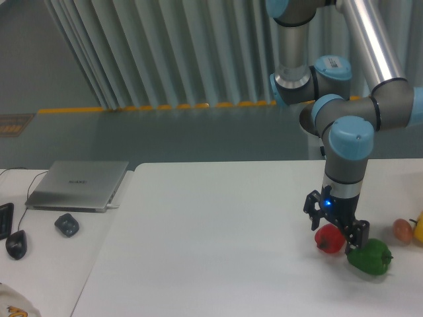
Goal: Place the red peppers in a basket
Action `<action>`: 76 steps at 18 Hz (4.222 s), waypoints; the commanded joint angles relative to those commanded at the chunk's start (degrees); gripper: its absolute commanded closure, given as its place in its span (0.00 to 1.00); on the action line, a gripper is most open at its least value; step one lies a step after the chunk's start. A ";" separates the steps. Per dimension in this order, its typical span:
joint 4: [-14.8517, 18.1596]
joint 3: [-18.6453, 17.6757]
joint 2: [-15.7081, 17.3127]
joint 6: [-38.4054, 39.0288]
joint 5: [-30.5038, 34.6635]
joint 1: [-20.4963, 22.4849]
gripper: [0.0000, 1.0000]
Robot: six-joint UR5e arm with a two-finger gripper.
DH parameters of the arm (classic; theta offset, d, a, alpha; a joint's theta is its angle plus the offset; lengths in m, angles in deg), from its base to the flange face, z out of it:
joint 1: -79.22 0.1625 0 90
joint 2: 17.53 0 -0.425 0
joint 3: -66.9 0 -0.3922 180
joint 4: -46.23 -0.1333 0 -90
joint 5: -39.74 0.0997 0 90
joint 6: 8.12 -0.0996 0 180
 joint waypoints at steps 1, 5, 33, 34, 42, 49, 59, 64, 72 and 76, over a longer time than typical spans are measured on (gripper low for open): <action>-0.27 0.00 -0.35 0.09 0.00 -0.52 0.00; -1.76 0.09 -1.67 0.17 0.00 -1.84 0.00; -2.29 -3.25 -1.50 -0.09 0.09 -1.67 0.98; -2.29 -3.25 -1.50 -0.09 0.09 -1.67 0.99; -2.03 -1.41 0.07 0.18 0.00 -1.50 1.00; -1.50 5.09 3.60 -1.31 0.00 2.98 1.00; 2.88 3.78 6.67 -32.99 -1.41 20.01 1.00; 3.95 0.97 6.76 -50.51 -1.23 28.47 1.00; 4.83 -2.54 6.68 -72.14 -0.70 37.61 0.99; 6.15 -2.99 6.68 -82.24 1.92 41.83 0.96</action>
